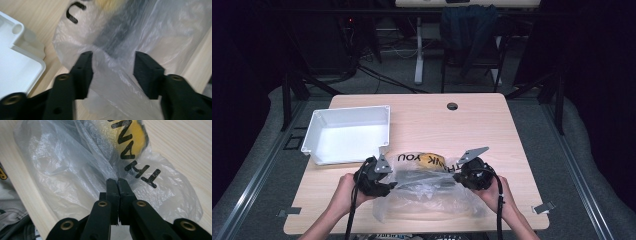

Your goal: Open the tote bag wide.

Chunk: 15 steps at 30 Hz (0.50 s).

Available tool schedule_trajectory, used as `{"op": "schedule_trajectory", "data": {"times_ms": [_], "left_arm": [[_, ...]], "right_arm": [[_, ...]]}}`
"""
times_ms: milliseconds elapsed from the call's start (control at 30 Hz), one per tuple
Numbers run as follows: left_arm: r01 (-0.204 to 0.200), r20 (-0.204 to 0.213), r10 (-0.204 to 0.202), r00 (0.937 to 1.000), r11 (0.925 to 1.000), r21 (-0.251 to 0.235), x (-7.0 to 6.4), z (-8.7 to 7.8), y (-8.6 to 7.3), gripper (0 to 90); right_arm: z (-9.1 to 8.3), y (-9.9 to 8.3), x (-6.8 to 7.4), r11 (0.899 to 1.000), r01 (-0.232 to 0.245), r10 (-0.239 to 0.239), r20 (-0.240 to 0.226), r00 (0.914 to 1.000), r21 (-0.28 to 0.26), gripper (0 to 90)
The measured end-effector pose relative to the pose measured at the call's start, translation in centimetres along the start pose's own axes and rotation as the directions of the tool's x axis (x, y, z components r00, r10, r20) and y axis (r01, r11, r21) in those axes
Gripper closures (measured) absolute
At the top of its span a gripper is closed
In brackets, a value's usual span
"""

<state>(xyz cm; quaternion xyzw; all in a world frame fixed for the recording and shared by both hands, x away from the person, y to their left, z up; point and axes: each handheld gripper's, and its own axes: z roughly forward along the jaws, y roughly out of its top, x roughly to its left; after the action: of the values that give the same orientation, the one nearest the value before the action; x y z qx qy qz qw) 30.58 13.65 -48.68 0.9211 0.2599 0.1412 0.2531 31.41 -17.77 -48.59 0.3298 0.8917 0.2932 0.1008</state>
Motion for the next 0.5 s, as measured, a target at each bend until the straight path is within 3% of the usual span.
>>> {"op": "schedule_trajectory", "data": {"times_ms": [33, 100, 267, 500], "left_arm": [[-0.002, -0.013, 0.002, 0.9999, 1.0000, 0.006, -0.1, 0.3, -0.1, 54.8], [-0.014, -0.028, 0.014, 0.9995, 0.9996, 0.027, -0.1, 1.1, -0.2, 64.1], [-0.031, -0.043, 0.033, 0.9985, 0.9984, 0.047, -0.2, 1.9, -0.2, 77.2], [-0.019, -0.079, 0.022, 0.9966, 0.9987, 0.047, 0.1, 2.3, -0.2, 82.4]], "right_arm": [[0.0, 0.0, 0.0, 1.000, 0.000, 0.000, 0.000, 1.0000, 0.000, 88.4], [0.3, 0.1, 0.0, 1.000, 0.008, -0.008, 0.021, 0.9997, 0.001, 88.1], [0.9, 0.2, 0.1, 0.999, 0.035, -0.036, 0.060, 0.9975, 0.018, 88.6], [2.1, 0.4, -0.3, 0.998, 0.041, -0.046, 0.097, 0.9942, 0.052, 88.1]]}}
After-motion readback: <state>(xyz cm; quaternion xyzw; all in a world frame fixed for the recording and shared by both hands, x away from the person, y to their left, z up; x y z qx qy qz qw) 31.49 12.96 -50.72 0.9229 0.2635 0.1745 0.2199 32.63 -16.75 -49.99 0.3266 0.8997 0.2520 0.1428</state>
